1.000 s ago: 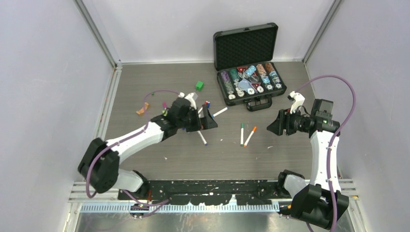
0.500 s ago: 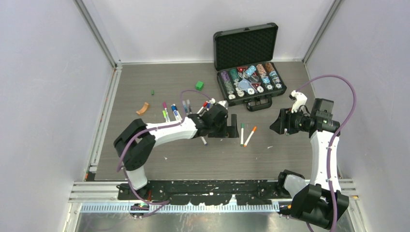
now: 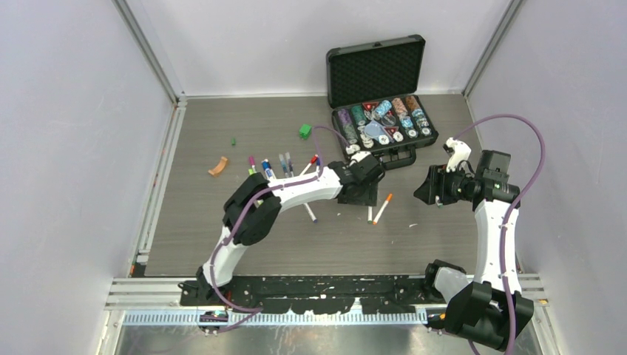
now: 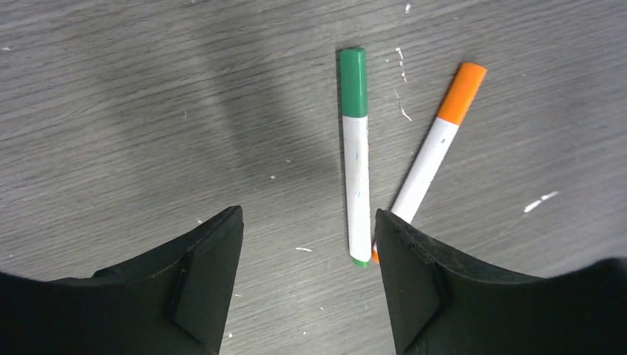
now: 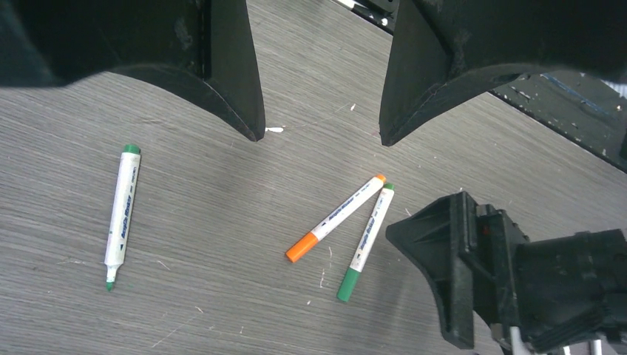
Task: Open the pen caps
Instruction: Pick up the pen from the center of the board.
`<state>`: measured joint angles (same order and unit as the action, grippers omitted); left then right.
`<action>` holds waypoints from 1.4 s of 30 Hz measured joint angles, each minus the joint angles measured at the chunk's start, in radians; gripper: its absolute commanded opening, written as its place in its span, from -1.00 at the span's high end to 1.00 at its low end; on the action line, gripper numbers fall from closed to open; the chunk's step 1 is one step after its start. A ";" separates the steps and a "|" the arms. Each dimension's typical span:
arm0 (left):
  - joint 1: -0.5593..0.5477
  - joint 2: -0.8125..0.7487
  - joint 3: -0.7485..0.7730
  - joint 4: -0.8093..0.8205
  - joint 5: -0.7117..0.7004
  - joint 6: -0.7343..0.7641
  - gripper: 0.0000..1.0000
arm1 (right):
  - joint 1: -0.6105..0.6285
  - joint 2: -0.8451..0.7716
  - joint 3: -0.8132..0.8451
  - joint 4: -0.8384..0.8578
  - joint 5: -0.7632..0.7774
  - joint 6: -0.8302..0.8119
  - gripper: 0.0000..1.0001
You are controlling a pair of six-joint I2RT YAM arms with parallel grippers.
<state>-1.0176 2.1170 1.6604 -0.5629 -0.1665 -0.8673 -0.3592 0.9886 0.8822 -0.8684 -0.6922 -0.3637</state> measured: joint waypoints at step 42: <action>-0.043 0.286 0.419 -0.285 -0.147 0.039 0.14 | 0.000 0.000 0.000 -0.007 -0.018 -0.004 -0.26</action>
<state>-1.0611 2.4027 2.0792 -0.8478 -0.3134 -0.8280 -0.3592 0.9882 0.8822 -0.8757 -0.7097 -0.3676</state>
